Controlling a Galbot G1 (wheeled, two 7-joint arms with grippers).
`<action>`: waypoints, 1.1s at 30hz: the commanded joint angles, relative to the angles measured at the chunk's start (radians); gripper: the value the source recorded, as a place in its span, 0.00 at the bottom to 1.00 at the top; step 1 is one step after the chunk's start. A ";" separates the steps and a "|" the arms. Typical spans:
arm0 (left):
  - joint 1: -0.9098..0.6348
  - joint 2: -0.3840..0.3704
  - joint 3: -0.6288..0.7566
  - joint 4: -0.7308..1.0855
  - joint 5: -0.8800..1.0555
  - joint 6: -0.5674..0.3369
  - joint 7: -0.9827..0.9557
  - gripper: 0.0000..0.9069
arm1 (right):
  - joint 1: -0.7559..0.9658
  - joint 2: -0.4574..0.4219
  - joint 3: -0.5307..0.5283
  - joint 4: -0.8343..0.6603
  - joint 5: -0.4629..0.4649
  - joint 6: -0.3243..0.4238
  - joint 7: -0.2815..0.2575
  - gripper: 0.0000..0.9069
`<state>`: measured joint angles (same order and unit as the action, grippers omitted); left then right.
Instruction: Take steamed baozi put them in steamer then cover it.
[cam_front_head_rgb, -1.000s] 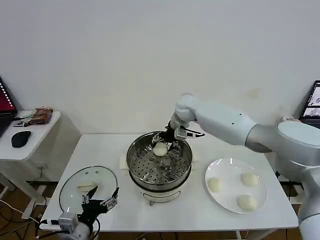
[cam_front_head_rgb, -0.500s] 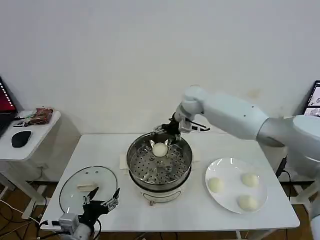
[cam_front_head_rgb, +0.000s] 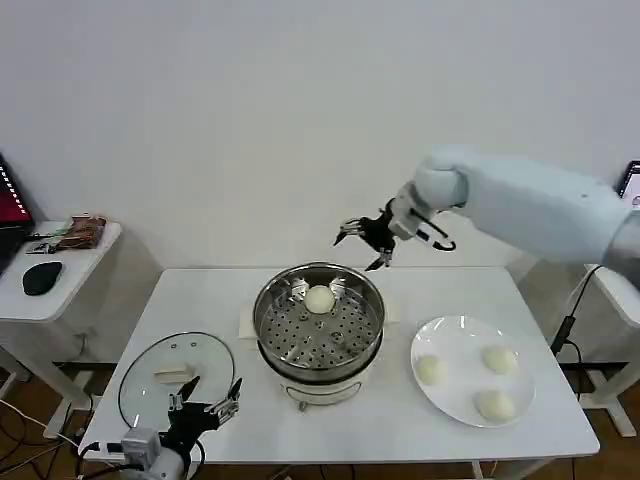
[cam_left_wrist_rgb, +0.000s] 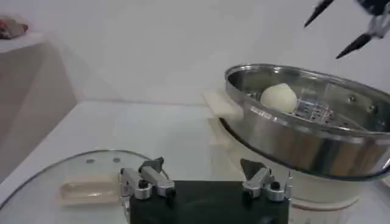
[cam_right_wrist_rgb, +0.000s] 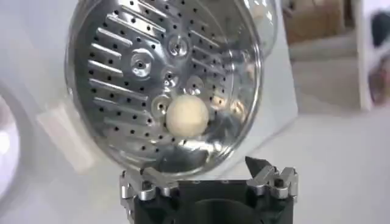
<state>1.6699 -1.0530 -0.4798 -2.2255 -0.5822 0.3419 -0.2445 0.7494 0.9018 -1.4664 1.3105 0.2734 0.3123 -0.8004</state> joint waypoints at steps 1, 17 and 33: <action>0.002 0.001 -0.001 -0.003 -0.001 -0.001 0.000 1.00 | 0.119 -0.167 -0.167 0.147 0.268 -0.298 -0.004 1.00; 0.003 0.001 -0.006 -0.026 0.001 0.000 -0.001 1.00 | -0.071 -0.265 -0.072 0.144 0.267 -0.536 -0.155 1.00; 0.006 -0.003 -0.015 -0.024 0.004 0.001 0.000 1.00 | -0.305 -0.269 0.050 0.082 0.133 -0.499 -0.187 1.00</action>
<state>1.6751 -1.0574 -0.4948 -2.2514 -0.5783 0.3425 -0.2450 0.5623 0.6399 -1.4645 1.4071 0.4488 -0.1678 -0.9656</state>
